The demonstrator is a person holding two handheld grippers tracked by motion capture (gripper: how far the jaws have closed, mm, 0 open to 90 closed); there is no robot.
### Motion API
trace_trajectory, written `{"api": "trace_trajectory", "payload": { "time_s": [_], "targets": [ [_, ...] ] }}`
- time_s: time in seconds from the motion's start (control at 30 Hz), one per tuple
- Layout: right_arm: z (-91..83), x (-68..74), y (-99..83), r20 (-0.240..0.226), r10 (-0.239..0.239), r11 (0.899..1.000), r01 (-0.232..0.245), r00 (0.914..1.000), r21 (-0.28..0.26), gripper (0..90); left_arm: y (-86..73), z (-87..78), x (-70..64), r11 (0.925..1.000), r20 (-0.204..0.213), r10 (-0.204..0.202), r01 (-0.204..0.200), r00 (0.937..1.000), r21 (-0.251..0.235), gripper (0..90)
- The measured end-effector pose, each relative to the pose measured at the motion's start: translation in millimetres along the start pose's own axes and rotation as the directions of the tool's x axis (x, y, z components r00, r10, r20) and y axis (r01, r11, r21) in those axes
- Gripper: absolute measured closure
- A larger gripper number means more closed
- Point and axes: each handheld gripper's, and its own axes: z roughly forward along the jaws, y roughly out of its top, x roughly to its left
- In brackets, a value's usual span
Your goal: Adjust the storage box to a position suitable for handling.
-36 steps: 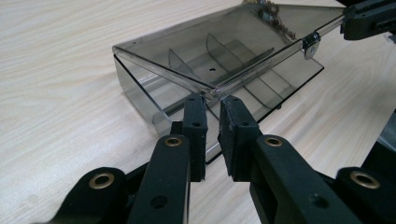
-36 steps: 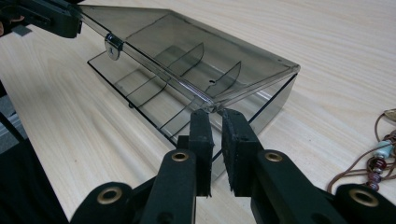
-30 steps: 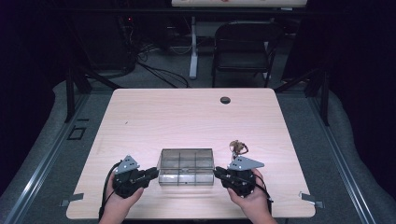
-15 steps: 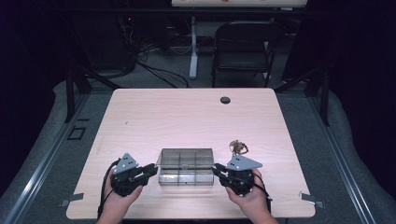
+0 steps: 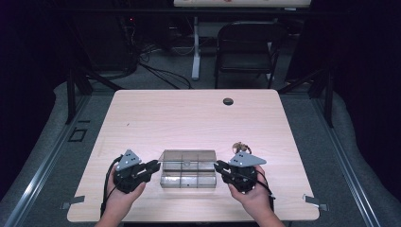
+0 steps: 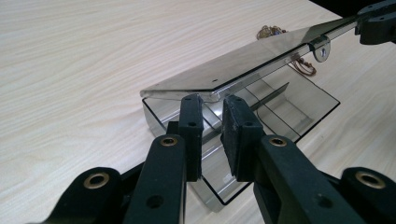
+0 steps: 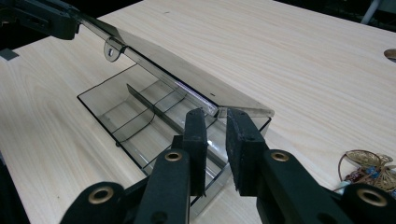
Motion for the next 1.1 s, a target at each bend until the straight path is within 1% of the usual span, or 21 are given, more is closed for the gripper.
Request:
{"api": "trace_trajectory", "payload": {
  "time_s": [0.27, 0.4, 0.5, 0.57, 1.1],
  "targets": [
    [2.2, -4.7, 8.8, 0.007, -0.005, 1.000, 0.005, 1.0000, -0.008, 78.3, 6.9, 1.2, 3.6, 0.9999, 0.000, -0.003, 0.003, 1.0000, -0.010, 78.2],
    [3.8, -6.5, 12.6, 0.016, 0.000, 1.000, 0.001, 0.9999, -0.021, 78.4, 11.6, 2.4, 5.9, 0.9999, 0.000, -0.006, 0.006, 1.0000, -0.015, 78.2],
    [5.0, -8.4, 15.5, 0.018, 0.010, 1.000, -0.010, 0.9998, -0.024, 78.4, 16.1, 3.7, 9.3, 0.9997, 0.005, -0.018, 0.018, 0.9998, -0.019, 78.5],
    [5.9, -9.6, 17.2, 0.019, 0.013, 1.000, -0.013, 0.9997, -0.026, 78.4, 18.6, 4.6, 10.9, 0.9997, 0.004, -0.013, 0.013, 0.9999, -0.021, 78.8],
    [15.8, -18.2, 29.0, 0.042, 0.028, 0.999, -0.026, 0.9987, -0.037, 78.2, 29.3, 10.5, 16.9, 0.9992, -0.008, -0.021, 0.021, 0.9997, -0.034, 79.2]
  ]
}}
